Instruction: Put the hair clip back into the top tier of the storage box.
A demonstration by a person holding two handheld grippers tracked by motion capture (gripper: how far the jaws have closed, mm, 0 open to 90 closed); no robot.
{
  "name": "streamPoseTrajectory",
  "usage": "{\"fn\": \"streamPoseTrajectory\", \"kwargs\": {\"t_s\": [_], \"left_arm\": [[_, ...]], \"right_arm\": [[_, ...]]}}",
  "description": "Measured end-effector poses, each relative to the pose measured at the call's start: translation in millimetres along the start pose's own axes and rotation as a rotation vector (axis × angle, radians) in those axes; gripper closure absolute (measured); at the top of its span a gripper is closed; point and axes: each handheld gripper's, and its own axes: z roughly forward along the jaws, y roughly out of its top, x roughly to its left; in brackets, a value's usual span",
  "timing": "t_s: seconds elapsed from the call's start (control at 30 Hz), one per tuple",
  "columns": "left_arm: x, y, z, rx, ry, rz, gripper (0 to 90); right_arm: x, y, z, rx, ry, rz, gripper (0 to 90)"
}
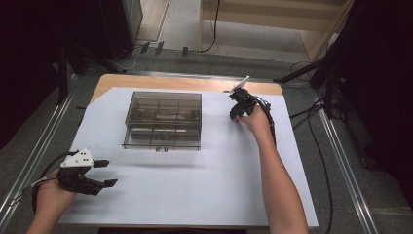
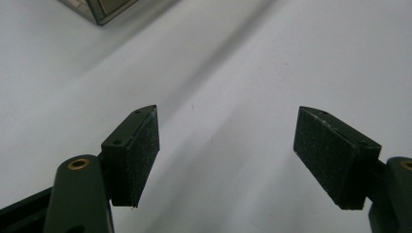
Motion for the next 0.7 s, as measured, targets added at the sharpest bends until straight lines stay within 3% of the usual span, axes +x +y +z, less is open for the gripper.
{"fn": "streamPoseTrajectory", "kwargs": {"t_s": [0.17,0.27,0.43,0.53,0.7], "left_arm": [[-0.2,0.3,0.4,-0.004,-0.006,0.007,26.3],[0.2,0.5,0.5,-0.003,-0.004,0.003,26.3],[-0.6,0.3,1.0,0.001,-0.010,0.001,26.2],[-0.8,0.3,0.8,0.000,-0.010,0.003,26.3],[-0.1,1.1,0.9,0.002,-0.010,0.004,26.3]], "right_arm": [[0.9,-2.2,-0.2,-0.016,-0.002,-0.008,66.6],[2.8,-3.5,-0.4,-0.027,0.004,-0.013,75.1],[2.4,-5.5,-0.4,-0.041,0.016,-0.020,76.9],[-5.2,-8.3,-0.6,-0.063,0.068,0.034,77.0],[-7.6,-8.8,-0.9,-0.068,0.084,0.054,77.1]]}}
